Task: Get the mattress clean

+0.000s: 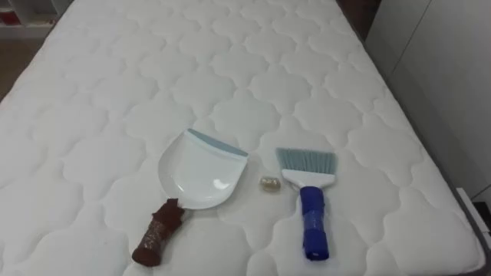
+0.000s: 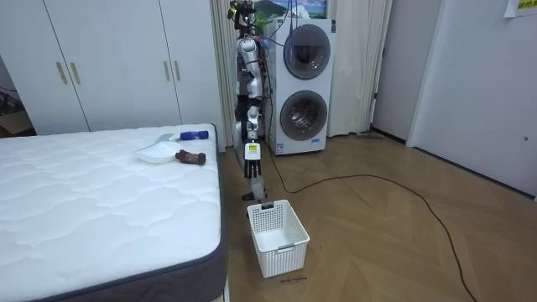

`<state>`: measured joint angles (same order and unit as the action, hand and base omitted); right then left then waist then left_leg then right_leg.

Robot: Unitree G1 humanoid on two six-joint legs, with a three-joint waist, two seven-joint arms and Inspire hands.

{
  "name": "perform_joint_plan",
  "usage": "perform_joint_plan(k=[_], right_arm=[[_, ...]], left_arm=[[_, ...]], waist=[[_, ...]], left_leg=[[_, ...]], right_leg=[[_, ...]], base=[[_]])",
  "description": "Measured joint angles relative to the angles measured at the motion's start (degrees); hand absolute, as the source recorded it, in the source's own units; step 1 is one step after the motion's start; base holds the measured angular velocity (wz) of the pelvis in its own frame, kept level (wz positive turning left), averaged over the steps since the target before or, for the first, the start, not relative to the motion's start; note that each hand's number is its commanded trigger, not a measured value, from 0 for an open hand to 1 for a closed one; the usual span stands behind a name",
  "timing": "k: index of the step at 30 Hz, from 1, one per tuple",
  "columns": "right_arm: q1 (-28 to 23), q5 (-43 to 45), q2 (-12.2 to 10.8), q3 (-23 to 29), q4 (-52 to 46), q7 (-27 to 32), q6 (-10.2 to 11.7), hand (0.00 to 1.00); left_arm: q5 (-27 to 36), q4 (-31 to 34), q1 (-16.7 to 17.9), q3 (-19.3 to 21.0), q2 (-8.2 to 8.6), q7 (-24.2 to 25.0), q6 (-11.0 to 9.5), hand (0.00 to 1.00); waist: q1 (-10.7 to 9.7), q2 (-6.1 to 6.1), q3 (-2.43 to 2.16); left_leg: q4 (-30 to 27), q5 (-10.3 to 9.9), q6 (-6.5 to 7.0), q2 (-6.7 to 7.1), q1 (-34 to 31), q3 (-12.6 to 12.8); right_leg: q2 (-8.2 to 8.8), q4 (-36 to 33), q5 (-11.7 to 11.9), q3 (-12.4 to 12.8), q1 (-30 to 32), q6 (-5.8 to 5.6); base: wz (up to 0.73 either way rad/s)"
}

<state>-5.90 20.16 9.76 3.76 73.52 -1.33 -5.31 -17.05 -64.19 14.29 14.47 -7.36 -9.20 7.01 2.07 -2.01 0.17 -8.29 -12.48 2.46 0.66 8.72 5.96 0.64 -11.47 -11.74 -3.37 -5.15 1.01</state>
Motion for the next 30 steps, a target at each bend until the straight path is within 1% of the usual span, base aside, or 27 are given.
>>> perform_joint_plan(k=[5,8,10,14,17,20,21,23,24,25,26,28,30], right_arm=[[0.2,0.2,0.0,0.0,0.0,0.1,0.6,0.00],[0.2,0.1,0.0,0.0,0.0,0.9,1.1,0.00],[0.1,0.1,0.0,0.0,0.0,1.8,1.6,0.00],[0.1,-0.3,0.0,-0.1,0.0,2.4,1.6,0.00],[0.0,-0.9,0.0,-0.3,0.1,3.2,1.6,0.00],[-0.1,-1.0,0.0,-0.3,-0.3,4.1,1.8,0.00],[-0.1,-1.8,0.0,-0.4,-0.5,4.4,2.0,0.00],[0.0,-3.2,0.1,-0.4,-0.5,4.6,2.7,0.00],[0.4,-3.8,0.1,-0.4,-0.5,4.9,3.5,0.00],[0.6,-4.2,0.1,-0.3,-0.5,5.4,4.5,0.00],[0.8,-4.3,0.1,-0.3,-0.5,5.6,5.0,0.00],[1.4,-4.7,0.1,-0.4,-0.4,5.7,6.7,0.00],[1.4,-5.3,0.1,-0.7,-0.4,5.7,7.9,0.00]], left_arm=[[0.0,0.0,0.0,0.0,-0.11,0.4,-0.1,0.00],[0.1,0.0,0.0,0.0,-0.15,0.8,-0.7,0.00],[0.1,0.0,0.0,0.0,-0.15,0.8,-1.2,0.00],[0.2,0.0,-0.2,0.0,-0.15,0.7,-1.2,0.00],[0.6,0.1,-0.4,0.0,-0.15,-0.2,-1.2,0.00],[0.6,0.3,-0.5,0.1,-0.36,-2.2,-1.9,0.00],[0.6,1.1,-0.5,0.0,-0.35,-3.3,-2.3,0.00],[0.7,3.0,-0.7,0.0,-0.32,-5.5,-3.0,0.00],[0.7,4.4,-0.8,0.0,-0.32,-7.2,-4.2,0.00],[0.8,5.2,-1.2,0.0,-0.35,-8.9,-5.9,0.00],[0.8,5.5,-1.4,0.0,-0.36,-9.8,-6.8,0.00],[0.7,6.5,-2.2,0.0,-0.42,-12.7,-9.5,0.00],[0.8,8.6,-2.3,0.0,-0.41,-14.1,-10.6,0.00]], waist=[[-0.1,-0.05,0.05],[-0.2,-0.04,0.06],[-0.1,-0.03,0.19],[-0.1,0.00,0.17],[0.0,0.10,0.14],[0.0,0.17,0.10],[0.0,0.44,-0.14],[0.0,0.50,-0.22],[0.0,0.47,-0.20],[0.0,0.50,-0.19],[0.0,0.54,-0.21],[0.0,0.64,-0.18],[-0.2,0.59,-0.16]], left_leg=[[0.0,0.0,0.00,0.00,-0.1,-0.1],[0.0,0.0,0.00,0.03,-0.1,-0.3],[0.0,0.0,0.01,0.04,-0.1,-0.5],[0.0,0.0,0.01,0.07,0.0,-1.0],[0.0,0.0,0.01,0.08,-0.2,-1.3],[0.0,0.0,-0.01,0.07,-0.4,-1.3],[-0.1,0.0,-0.01,0.08,-0.6,-1.5],[-0.2,0.0,-0.01,0.08,-0.7,-1.6],[-0.3,0.0,-0.01,0.08,-1.1,-1.7],[-0.3,0.0,-0.01,0.09,-1.2,-1.8],[-0.3,0.0,-0.01,0.10,-1.2,-1.8],[-0.3,0.0,-0.01,0.10,-1.2,-1.9],[-0.3,0.0,-0.01,0.11,-1.3,-2.0]], right_leg=[[0.00,0.1,0.0,0.0,-0.1,0.00],[0.02,-0.1,0.0,-0.1,-0.1,-0.01],[0.02,0.0,0.0,-0.1,-0.5,-0.01],[0.03,0.8,0.0,-0.7,-0.8,-0.01],[-0.10,0.9,0.0,-1.0,-0.8,0.00],[-0.31,0.8,0.0,-1.2,-0.7,0.00],[-0.18,0.8,0.0,-1.5,-0.7,0.00],[0.00,0.8,0.0,-1.5,-0.6,0.00],[-0.12,0.8,0.0,-1.5,-0.6,0.00],[-0.13,0.8,0.0,-1.5,-0.6,0.00],[-0.13,0.8,0.0,-1.5,-0.6,0.00],[-0.01,0.9,0.0,-1.6,-0.7,0.00],[-0.07,1.0,0.0,-2.0,-0.7,0.00]], base=[[0.00],[0.01],[0.05],[0.07],[0.04],[0.01],[0.08],[0.07],[0.00],[0.00],[0.00],[0.00],[0.03]])
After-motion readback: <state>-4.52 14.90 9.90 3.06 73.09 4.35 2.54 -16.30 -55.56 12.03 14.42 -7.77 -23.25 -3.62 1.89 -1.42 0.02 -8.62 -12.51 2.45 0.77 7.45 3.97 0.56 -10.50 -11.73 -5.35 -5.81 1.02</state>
